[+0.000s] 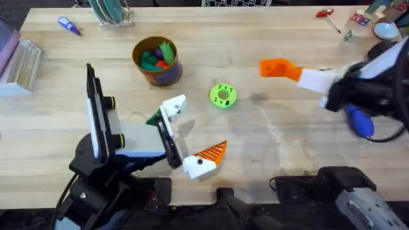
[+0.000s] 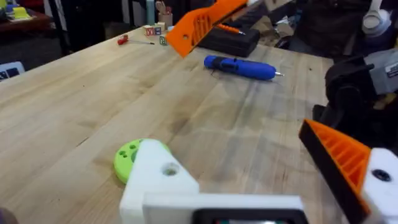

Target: Pick up the gripper from the table and insert it into the empty holder that is missing its gripper. Then pick up a screw, insert it into the mounting hole, and use the screwdriver to tighten it. Finally, clean up the table by picking up the vegetable and placing it into the bucket.

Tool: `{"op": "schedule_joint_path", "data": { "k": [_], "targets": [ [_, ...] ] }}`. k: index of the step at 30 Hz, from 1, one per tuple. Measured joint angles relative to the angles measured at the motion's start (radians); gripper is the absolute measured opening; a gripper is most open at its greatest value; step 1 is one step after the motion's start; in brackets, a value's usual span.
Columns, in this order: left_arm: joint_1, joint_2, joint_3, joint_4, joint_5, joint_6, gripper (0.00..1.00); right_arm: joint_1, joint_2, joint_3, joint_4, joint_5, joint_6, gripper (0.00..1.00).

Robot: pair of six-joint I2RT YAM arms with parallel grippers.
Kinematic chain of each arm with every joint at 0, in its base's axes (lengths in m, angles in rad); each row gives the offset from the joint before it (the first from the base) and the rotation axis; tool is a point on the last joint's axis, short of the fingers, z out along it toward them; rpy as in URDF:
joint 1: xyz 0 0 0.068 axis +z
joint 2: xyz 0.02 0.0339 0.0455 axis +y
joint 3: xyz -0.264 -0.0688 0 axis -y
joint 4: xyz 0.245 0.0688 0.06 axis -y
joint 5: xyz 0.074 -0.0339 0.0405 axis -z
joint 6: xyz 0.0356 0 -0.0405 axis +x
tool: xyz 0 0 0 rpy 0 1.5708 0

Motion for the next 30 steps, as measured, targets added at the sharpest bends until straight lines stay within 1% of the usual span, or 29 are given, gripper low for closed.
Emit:
{"op": "schedule_joint_path", "data": {
  "k": [1, 4, 6, 8, 13, 16, 20, 25, 30],
  "targets": [
    [0.0, 0.0, 0.0, 0.0, 0.0, 0.0, 0.986, -0.006, 0.003, -0.041, 0.058, -0.054, 0.064, 0.012],
    [0.0, 0.0, 0.0, 0.0, 0.0, 0.0, 0.986, -0.009, 0.022, -0.131, 0.156, -0.176, 0.244, 0.012],
    [0.0, 0.0, 0.0, 0.0, 0.0, 0.0, 0.986, -0.009, 0.037, -0.171, 0.181, -0.241, 0.348, 0.012],
    [0.0, 0.0, 0.0, 0.0, 0.0, 0.0, 0.986, -0.009, 0.056, -0.196, 0.184, -0.302, 0.419, 0.012],
    [0.0, 0.0, 0.0, 0.0, 0.0, 0.0, 0.985, -0.009, 0.149, -0.206, 0.197, -0.435, 0.509, 0.012],
    [0.0, 0.0, 0.0, 0.0, 0.0, 0.0, 0.985, 0.006, 0.228, -0.206, 0.246, -0.489, 0.534, 0.012],
    [0.0, 0.0, 0.0, 0.0, 0.0, 0.0, 0.985, 0.074, 0.361, -0.206, 0.361, -0.563, 0.576, 0.012],
    [0.0, 0.0, 0.0, 0.0, 0.0, 0.0, 0.985, 0.176, 0.514, -0.207, 0.51, -0.61, 0.665, 0.012],
    [0.0, 0.0, 0.0, 0.0, 0.0, 0.0, 0.985, 0.262, 0.609, -0.208, 0.717, -0.641, 0.778, 0.012]
  ]
}}
